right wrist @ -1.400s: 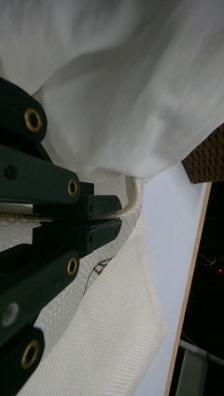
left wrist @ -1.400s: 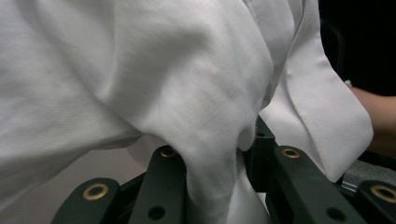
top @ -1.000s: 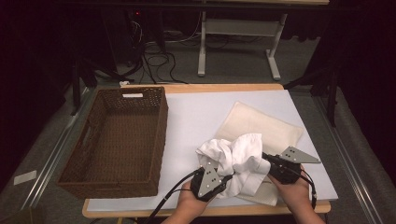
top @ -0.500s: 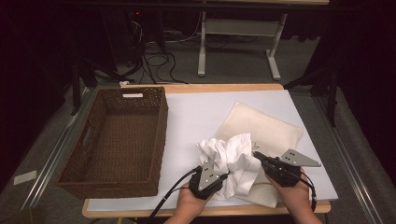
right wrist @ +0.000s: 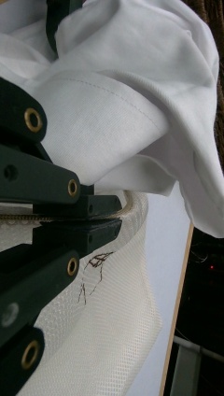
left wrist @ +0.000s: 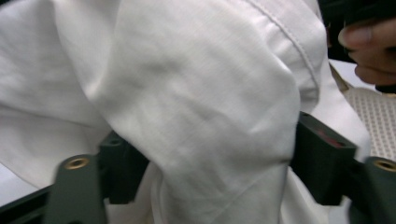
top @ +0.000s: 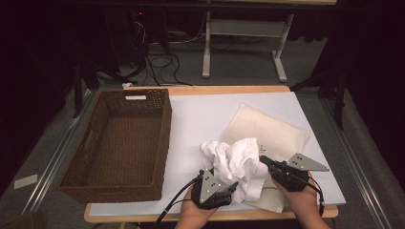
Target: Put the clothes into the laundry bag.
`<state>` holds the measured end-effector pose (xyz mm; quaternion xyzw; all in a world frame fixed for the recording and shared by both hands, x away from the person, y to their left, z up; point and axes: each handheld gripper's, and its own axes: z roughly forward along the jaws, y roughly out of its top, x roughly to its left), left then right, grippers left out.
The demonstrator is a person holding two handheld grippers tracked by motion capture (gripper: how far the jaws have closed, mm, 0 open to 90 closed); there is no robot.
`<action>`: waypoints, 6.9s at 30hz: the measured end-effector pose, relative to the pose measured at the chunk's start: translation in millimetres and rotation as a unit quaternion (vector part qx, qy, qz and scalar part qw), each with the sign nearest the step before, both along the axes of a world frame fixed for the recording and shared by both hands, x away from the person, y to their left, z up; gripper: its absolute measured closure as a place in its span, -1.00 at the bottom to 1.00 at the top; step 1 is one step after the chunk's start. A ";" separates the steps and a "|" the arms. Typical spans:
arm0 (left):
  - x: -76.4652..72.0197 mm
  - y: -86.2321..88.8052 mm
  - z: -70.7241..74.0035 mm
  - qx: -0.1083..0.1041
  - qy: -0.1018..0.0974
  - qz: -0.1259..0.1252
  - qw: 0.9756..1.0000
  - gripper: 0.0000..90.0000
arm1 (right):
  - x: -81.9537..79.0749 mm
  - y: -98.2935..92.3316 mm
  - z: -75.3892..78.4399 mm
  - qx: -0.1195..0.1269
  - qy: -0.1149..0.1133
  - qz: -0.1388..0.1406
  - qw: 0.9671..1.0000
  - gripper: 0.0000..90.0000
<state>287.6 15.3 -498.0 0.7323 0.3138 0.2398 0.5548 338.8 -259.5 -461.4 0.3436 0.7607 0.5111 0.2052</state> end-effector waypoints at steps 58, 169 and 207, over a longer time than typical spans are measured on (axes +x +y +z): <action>-9.5 16.3 24.6 -0.034 -0.021 0.017 0.999 -0.60 | -2.6 -0.8 4.6 0.006 -0.008 0.001 1.000 0.95; 44.3 -30.2 16.8 0.023 0.044 -0.014 0.999 0.88 | -4.6 9.4 11.4 0.022 -0.026 0.007 0.999 0.95; 16.2 -8.5 -22.0 0.049 0.076 -0.006 0.996 -0.26 | -6.5 5.5 10.9 0.018 -0.028 0.005 0.999 0.95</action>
